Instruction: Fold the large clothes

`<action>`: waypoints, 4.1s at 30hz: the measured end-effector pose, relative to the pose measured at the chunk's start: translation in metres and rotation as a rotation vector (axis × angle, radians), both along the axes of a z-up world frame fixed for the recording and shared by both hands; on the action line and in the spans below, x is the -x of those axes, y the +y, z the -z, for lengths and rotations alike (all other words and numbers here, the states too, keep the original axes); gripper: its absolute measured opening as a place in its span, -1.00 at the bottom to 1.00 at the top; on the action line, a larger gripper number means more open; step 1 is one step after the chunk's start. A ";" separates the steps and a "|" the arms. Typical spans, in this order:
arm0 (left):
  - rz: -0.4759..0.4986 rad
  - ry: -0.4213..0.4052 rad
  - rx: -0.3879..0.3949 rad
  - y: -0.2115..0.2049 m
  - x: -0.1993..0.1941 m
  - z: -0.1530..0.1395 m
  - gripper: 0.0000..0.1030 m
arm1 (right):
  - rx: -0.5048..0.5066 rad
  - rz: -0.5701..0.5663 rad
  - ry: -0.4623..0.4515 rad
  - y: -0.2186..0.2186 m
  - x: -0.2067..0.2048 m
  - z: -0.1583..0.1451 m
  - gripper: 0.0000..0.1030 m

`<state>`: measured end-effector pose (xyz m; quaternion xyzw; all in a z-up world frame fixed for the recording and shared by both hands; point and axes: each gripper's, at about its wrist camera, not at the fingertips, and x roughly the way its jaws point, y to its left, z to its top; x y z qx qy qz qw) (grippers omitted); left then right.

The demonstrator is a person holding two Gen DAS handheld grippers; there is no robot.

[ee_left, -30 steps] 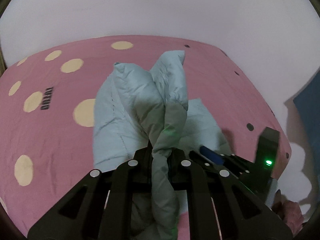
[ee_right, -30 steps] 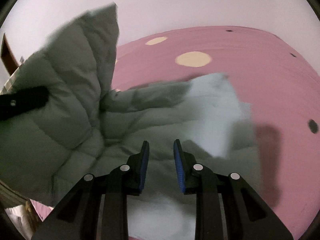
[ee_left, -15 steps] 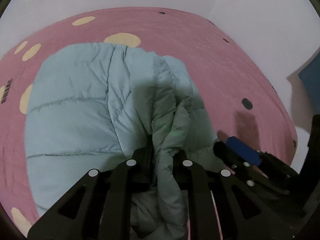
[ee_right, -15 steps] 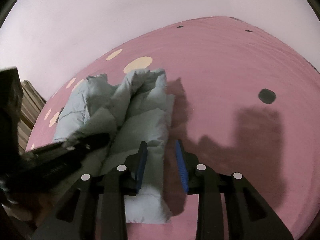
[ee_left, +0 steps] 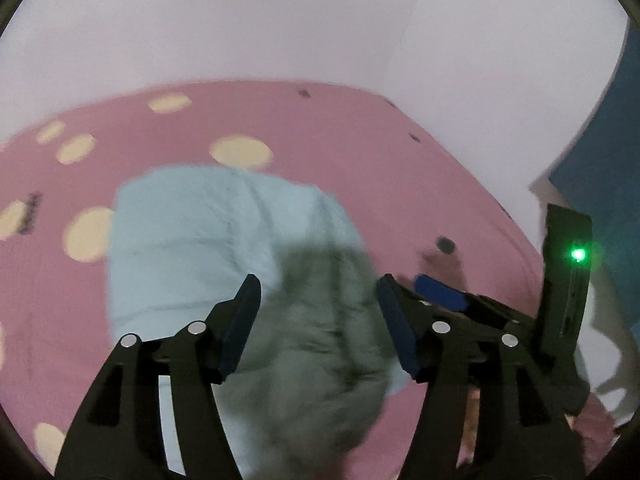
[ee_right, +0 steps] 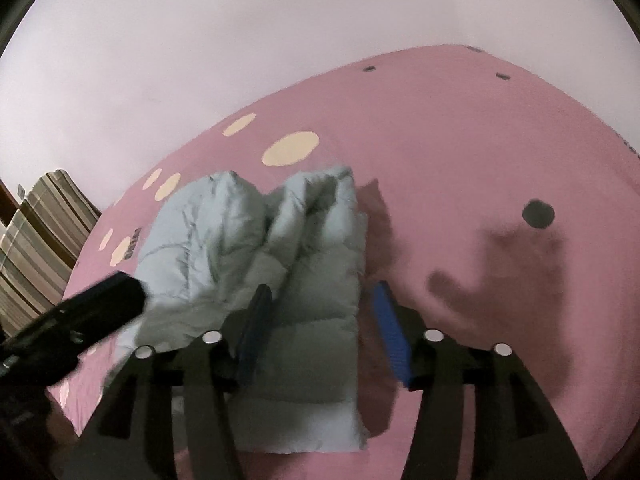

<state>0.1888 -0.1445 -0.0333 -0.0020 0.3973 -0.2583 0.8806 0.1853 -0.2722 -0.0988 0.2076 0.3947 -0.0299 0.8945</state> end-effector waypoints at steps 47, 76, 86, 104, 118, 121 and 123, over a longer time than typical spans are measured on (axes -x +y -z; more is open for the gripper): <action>-0.111 0.217 -0.098 0.049 -0.071 0.134 0.36 | -0.050 -0.062 0.151 -0.008 -0.043 0.076 -0.78; -0.127 0.174 -0.058 0.065 -0.020 0.116 0.28 | -0.067 -0.044 0.152 -0.006 0.027 0.049 -0.23; -0.125 0.213 -0.095 0.051 -0.036 0.141 0.28 | -0.064 -0.028 0.172 -0.004 0.008 0.080 -0.25; -0.179 0.052 -0.032 0.062 -0.047 0.043 0.17 | 0.104 0.034 0.020 0.015 -0.007 -0.021 -0.10; -0.234 0.132 -0.071 0.039 -0.097 0.092 0.19 | 0.156 0.028 0.047 0.020 -0.074 0.023 -0.10; -0.228 0.119 -0.092 0.034 -0.100 0.101 0.22 | 0.158 0.029 0.060 0.016 -0.078 0.036 -0.10; -0.229 0.123 -0.095 0.032 -0.102 0.106 0.22 | 0.166 0.027 0.068 0.015 -0.081 0.045 -0.10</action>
